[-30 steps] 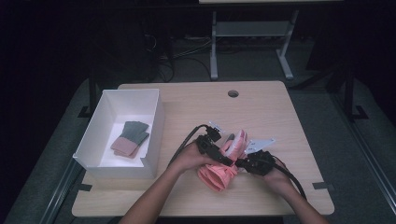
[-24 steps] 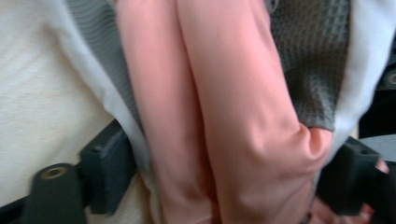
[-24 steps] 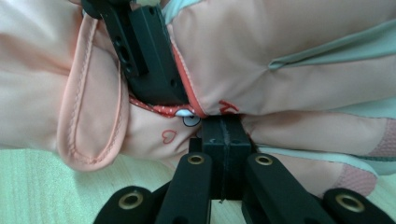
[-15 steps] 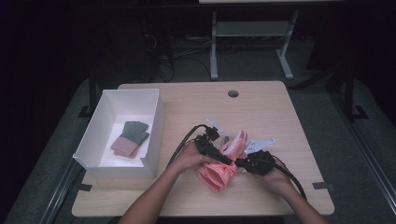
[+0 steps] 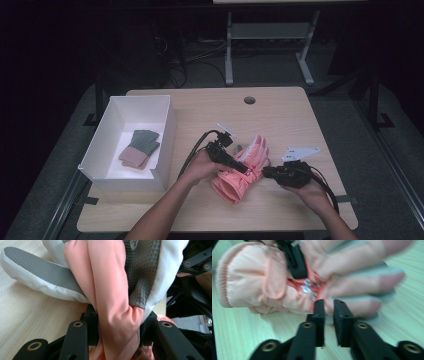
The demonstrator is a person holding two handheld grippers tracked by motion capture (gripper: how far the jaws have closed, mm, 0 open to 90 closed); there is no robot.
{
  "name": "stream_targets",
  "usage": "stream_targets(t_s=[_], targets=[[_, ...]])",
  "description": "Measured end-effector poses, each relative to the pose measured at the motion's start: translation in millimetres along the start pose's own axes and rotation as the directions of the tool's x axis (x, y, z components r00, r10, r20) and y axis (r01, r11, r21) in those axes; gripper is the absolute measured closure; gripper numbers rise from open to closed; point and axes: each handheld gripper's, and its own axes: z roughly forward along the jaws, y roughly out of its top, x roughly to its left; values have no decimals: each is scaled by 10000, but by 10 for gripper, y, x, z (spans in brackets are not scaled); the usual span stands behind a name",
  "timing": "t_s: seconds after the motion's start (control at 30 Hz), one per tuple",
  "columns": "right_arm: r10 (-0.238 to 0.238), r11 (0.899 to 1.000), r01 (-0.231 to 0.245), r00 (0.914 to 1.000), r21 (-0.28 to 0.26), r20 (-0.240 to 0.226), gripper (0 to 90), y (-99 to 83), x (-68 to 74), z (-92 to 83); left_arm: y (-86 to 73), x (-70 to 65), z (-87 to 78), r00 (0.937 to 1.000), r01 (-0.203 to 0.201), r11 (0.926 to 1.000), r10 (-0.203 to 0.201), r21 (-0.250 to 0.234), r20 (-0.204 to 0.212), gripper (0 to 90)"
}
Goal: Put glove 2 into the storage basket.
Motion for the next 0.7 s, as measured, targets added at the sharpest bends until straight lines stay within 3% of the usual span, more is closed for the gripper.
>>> stream_targets(t_s=[0.2, 0.23, 0.33, 0.37, 0.57, 0.7], targets=[[387, 9993, -386, 9975, -26, 586, 545, -92, -52, -161, 47, -142, -171, 9998, -47, 9997, 42, -242, -204, 606], [524, 9986, -521, 9956, -55, 781, 466, -109, -60, -180, 54, -167, -197, 9996, 6, 9996, -14, -298, -268, 606], [893, 9960, -880, 9900, -171, 1088, 344, -142, -88, -204, 93, -236, -314, 9989, -161, 9988, 140, -459, -452, 604], [994, 9950, -980, 9885, -184, 1139, 309, -149, -97, -206, 107, -268, -356, 9984, -53, 9988, 25, -491, -562, 604], [1148, 9934, -1131, 9825, -199, 1470, 139, -125, -87, -182, 168, -371, -635, 9951, -46, 9971, -30, -765, -986, 602], [1213, 9922, -1145, 9774, -491, 1731, 91, -104, -68, -183, 189, -424, -842, 9922, -83, 9962, -26, -864, -1245, 602]])
